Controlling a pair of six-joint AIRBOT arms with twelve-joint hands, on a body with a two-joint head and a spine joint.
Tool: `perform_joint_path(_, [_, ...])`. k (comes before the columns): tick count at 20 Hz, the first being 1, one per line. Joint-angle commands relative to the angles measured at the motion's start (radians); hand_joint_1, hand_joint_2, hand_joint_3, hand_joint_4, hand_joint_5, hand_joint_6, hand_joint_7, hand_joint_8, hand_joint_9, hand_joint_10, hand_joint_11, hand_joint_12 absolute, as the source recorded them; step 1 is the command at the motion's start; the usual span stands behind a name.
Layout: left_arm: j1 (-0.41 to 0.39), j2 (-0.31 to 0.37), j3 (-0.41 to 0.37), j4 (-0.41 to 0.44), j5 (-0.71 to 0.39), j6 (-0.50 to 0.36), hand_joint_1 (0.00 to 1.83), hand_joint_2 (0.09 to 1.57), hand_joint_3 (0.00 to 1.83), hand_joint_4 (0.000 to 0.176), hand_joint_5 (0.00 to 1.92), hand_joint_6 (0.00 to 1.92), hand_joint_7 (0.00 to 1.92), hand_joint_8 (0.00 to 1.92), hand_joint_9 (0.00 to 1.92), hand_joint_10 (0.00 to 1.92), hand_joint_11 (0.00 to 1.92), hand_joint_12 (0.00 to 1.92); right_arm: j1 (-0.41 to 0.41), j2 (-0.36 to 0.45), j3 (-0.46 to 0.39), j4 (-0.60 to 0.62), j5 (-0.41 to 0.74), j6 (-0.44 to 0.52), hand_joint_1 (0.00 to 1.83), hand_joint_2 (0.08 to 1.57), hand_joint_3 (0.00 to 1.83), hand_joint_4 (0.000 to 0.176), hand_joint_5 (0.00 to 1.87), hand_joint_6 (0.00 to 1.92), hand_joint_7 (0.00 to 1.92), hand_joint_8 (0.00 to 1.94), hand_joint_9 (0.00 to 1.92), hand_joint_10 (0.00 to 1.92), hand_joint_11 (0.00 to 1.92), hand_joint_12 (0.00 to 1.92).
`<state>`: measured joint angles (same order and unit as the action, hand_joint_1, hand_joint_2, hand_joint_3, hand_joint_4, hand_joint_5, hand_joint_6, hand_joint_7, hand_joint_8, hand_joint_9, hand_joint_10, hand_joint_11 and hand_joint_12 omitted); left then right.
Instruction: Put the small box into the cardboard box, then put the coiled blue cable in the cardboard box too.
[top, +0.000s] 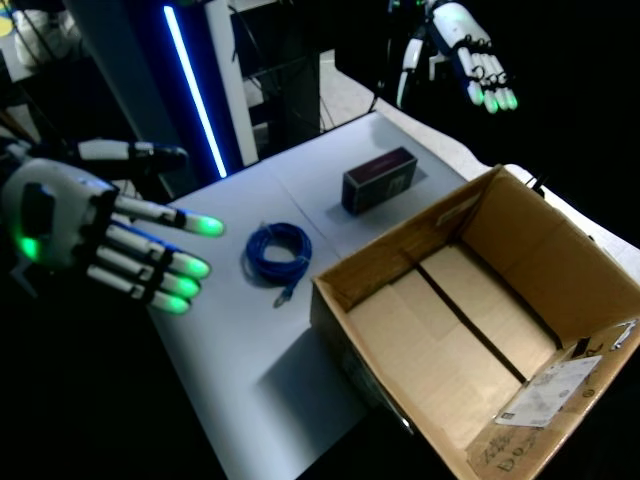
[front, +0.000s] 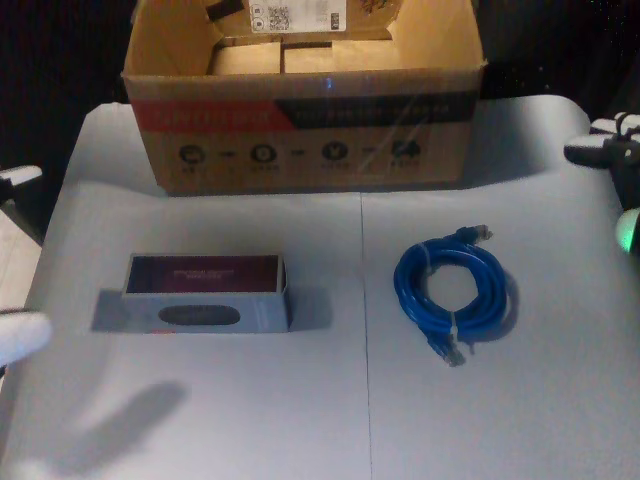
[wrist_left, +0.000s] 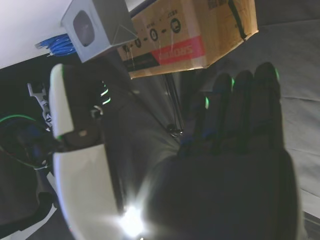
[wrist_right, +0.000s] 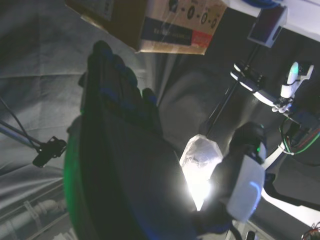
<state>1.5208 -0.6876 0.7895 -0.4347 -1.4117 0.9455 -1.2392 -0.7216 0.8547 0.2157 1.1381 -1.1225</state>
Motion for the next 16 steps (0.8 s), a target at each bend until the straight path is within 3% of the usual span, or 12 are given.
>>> perform_joint_path(1, [-0.005,-0.003,0.01,-0.006,-0.112,-0.004,0.39,0.92,0.0,0.176,0.17,0.0,0.1,0.0,0.06,0.0,0.05,0.07,0.007,-0.002,0.006,0.007,0.12,0.007,0.2,1.39,0.01,0.086,0.37,0.01,0.18,0.0,0.05,0.0,0.0,0.0])
perform_joint_path(3, [-0.008,-0.005,0.012,0.007,-0.102,-0.004,0.49,0.81,0.0,0.176,0.14,0.0,0.11,0.0,0.08,0.0,0.05,0.05,0.007,-0.006,0.009,0.008,0.12,0.007,0.19,1.39,0.01,0.086,0.37,0.0,0.19,0.0,0.06,0.01,0.0,0.0])
perform_joint_path(5, [-0.03,-0.008,0.019,0.051,-0.072,-0.006,0.45,0.79,0.0,0.176,0.12,0.0,0.08,0.0,0.09,0.0,0.15,0.05,0.007,-0.01,0.011,0.008,0.12,0.007,0.22,1.39,0.0,0.085,0.38,0.0,0.19,0.0,0.07,0.0,0.0,0.0])
perform_joint_path(9, [-0.227,-0.068,0.085,0.206,0.095,-0.03,0.7,0.74,0.0,0.176,0.12,0.01,0.12,0.01,0.14,0.01,0.18,0.04,0.007,-0.011,0.013,0.008,0.12,0.012,0.27,1.4,0.0,0.066,0.39,0.0,0.22,0.01,0.09,0.0,0.02,0.01])
perform_joint_path(10, [-0.283,-0.092,0.108,0.245,0.143,-0.038,0.72,0.72,0.0,0.176,0.15,0.0,0.17,0.01,0.2,0.01,0.27,0.06,0.007,-0.012,0.015,0.007,0.12,0.012,0.26,1.4,0.0,0.078,0.38,0.0,0.23,0.01,0.1,0.01,0.03,0.01])
perform_joint_path(13, [-0.386,-0.144,0.155,0.309,0.226,-0.054,0.76,0.77,0.01,0.176,0.18,0.01,0.21,0.02,0.24,0.02,0.33,0.08,0.007,-0.012,0.017,0.006,0.12,0.012,0.25,1.39,0.0,0.091,0.38,0.0,0.23,0.0,0.11,0.01,0.05,0.02])
perform_joint_path(14, [-0.423,-0.163,0.174,0.331,0.258,-0.067,0.76,0.77,0.0,0.167,0.19,0.0,0.25,0.01,0.34,0.02,0.43,0.14,0.007,-0.012,0.017,0.006,0.12,0.012,0.26,1.39,0.0,0.085,0.39,0.0,0.24,0.01,0.12,0.01,0.05,0.02])
perform_joint_path(15, [-0.461,-0.184,0.195,0.354,0.298,-0.077,0.8,0.77,0.0,0.156,0.23,0.0,0.29,0.0,0.43,0.0,0.39,0.65,0.007,-0.012,0.017,0.006,0.12,0.012,0.24,1.39,0.0,0.089,0.39,0.0,0.25,0.0,0.13,0.01,0.06,0.03])
perform_joint_path(16, [-0.484,-0.198,0.208,0.37,0.327,-0.08,0.79,0.77,0.0,0.156,0.23,0.0,0.29,0.0,0.43,0.0,0.31,0.84,0.007,-0.012,0.017,0.006,0.12,0.012,0.24,1.39,0.0,0.089,0.39,0.0,0.25,0.0,0.13,0.01,0.06,0.03])
